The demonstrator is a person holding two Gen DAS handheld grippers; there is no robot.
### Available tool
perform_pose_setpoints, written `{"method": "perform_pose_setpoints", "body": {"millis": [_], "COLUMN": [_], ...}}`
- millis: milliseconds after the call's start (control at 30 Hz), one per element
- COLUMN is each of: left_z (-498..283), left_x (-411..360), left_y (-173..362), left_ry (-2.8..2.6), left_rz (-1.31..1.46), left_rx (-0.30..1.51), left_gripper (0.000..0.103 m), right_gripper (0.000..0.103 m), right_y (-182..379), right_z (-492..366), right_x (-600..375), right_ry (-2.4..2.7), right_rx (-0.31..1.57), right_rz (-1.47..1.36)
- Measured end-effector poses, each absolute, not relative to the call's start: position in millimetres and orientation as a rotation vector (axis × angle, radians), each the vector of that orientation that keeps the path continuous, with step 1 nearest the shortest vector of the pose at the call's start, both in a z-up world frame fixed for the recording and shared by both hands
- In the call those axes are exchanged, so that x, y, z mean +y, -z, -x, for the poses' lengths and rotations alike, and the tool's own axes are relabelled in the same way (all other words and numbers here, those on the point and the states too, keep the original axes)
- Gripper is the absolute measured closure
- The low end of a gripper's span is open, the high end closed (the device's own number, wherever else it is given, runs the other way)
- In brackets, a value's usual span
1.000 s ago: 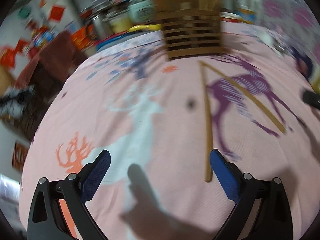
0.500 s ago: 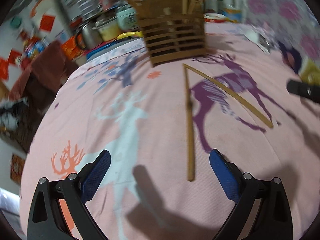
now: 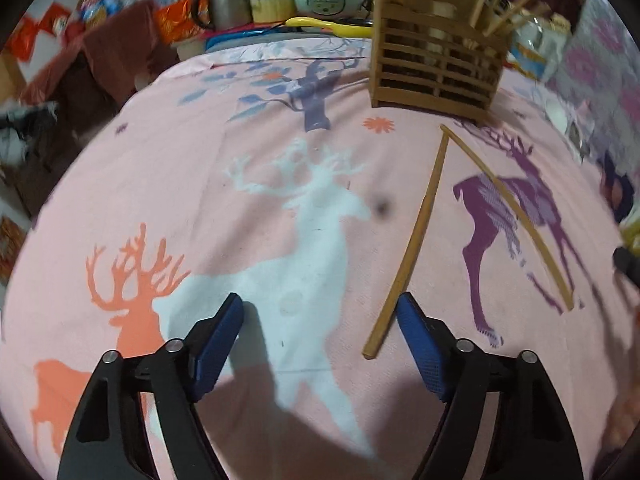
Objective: Organize utensils
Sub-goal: 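Lower the left tool onto one chopstick while the right tool approaches another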
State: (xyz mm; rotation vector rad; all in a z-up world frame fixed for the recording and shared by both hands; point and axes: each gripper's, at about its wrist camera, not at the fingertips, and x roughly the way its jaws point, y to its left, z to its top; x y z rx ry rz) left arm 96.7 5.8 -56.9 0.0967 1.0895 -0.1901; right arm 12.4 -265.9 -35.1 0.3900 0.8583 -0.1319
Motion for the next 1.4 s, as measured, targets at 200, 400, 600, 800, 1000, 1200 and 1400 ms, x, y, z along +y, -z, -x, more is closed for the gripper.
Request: {"method": "perform_pose_setpoints", "body": {"millis": [200,400,600,800,1000,1200,1400], "left_z": [-85.0,-81.8,-90.2,-85.6,-88.6,-89.4,-89.1], "left_x": [-17.3,-20.0,10.6,-4.1,2.8,2.2,2.5], "left_y": [55.3,53.6,52.3,53.1,53.7,55.6,55.9], "left_ry": [0.243,0.287,0.201,0.193,0.209,0.191,0.184], "left_rz": [-0.209,-0.198,-0.062,-0.159,-0.116,-0.130,-0.134], "left_rx": [1.054,1.046,1.074,1.051,1.067,1.072,1.073], "left_gripper": [0.042,0.091,0.095,0.089,0.062,0.046,0.044], "right_gripper": [0.024,0.024,0.024,0.025,0.042,0.052,0.065], "right_y": [35.0,36.7,38.3,38.8,45.8,49.8,55.7], "right_z": [-12.7,-14.4,-16.1,-18.4,-21.2,-21.6,-24.6], "right_x": [-264.6,-264.4,-259.1,-237.8,-206.5,-201.5,-194.5], "right_ry": [0.129,0.128,0.116,0.046,-0.021,-0.030,-0.041], "right_rx": [0.860,0.869,0.883,0.899,0.940,0.963,0.987], "right_rz": [-0.383,-0.380,-0.353,-0.264,-0.127,-0.094,-0.058]}}
